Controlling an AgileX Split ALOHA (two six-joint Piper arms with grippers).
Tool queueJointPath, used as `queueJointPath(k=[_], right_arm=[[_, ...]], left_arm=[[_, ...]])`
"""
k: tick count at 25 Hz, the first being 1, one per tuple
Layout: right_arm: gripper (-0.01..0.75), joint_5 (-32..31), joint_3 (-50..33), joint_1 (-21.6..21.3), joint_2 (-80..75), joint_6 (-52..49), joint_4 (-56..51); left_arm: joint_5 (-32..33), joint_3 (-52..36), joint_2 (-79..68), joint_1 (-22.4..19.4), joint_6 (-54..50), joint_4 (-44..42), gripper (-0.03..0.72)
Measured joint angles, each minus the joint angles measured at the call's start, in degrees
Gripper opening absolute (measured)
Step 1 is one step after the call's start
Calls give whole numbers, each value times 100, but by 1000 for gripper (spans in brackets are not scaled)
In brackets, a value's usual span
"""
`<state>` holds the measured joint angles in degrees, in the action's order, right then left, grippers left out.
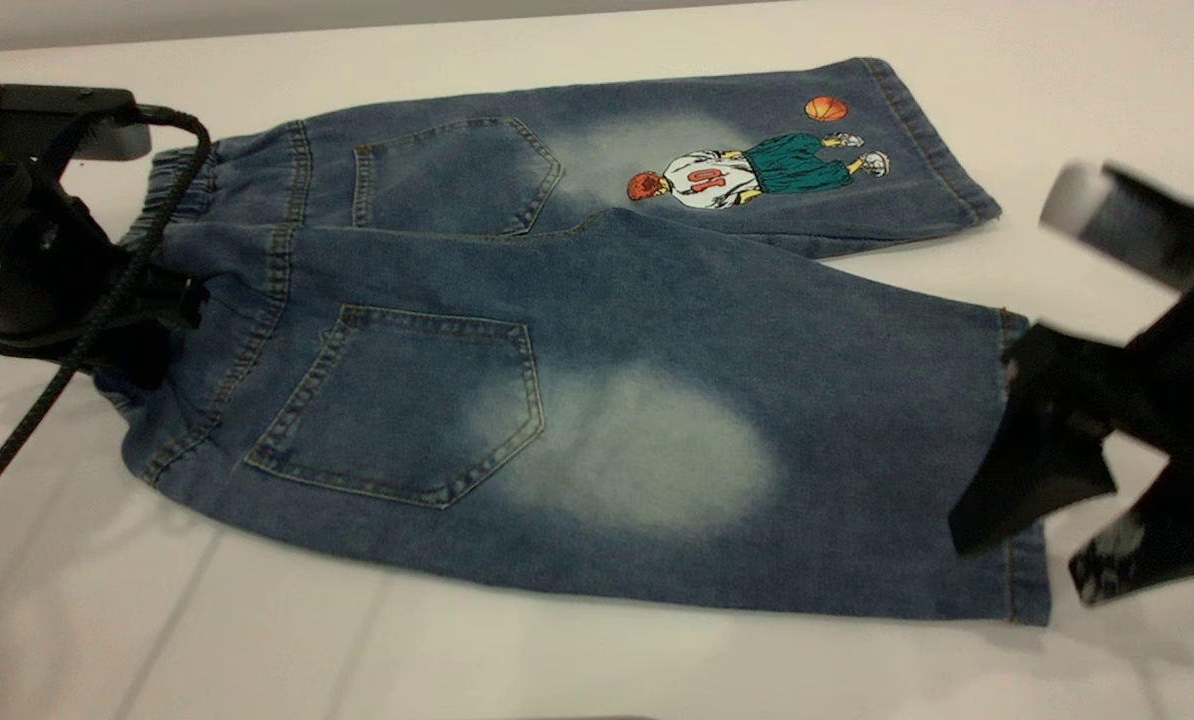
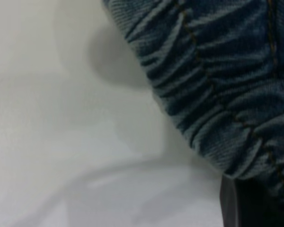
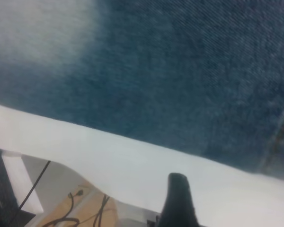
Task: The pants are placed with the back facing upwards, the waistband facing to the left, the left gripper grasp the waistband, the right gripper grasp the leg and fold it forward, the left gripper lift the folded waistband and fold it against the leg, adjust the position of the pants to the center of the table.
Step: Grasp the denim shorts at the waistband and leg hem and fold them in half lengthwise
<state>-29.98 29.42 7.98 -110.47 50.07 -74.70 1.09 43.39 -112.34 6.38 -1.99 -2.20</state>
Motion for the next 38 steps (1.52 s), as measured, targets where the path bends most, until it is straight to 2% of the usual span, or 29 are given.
queueJointPath(k=[5,9,12,15,19,21,23,26,31,34,38], right_arm=[[474,-50,13,0,-441,751,-842],[472,-365,15,0,-645,1503,-1707],[442,-558,22,0,-769,1976,-2197],[339,-581,22,0,-790,2263,-2609],[90,-618,22,0,-805,2500,-2927],[38,-703,22,0,-815,2521,-2962],[32,-889,40,0,-815,2536,-2968],[32,-1524,217,0,-815,2498,-2968],[32,-2854,1080,0,-815,1890,-2957],[32,-3008,1742,0,-815,1426,-2932],[32,-2664,2521,-141,-834,821,-2859]], left_arm=[[-25,0,4,0,0,0,90],[-36,0,4,11,0,0,90],[-36,0,4,11,0,0,90],[-36,0,4,11,0,0,90],[-16,0,17,11,0,0,90],[62,0,65,11,0,0,90],[182,0,159,11,0,0,90],[667,56,373,11,0,45,90],[2305,541,494,-74,77,679,90],[2983,921,494,-175,474,1339,90],[3428,1400,494,-558,1042,2411,90]])
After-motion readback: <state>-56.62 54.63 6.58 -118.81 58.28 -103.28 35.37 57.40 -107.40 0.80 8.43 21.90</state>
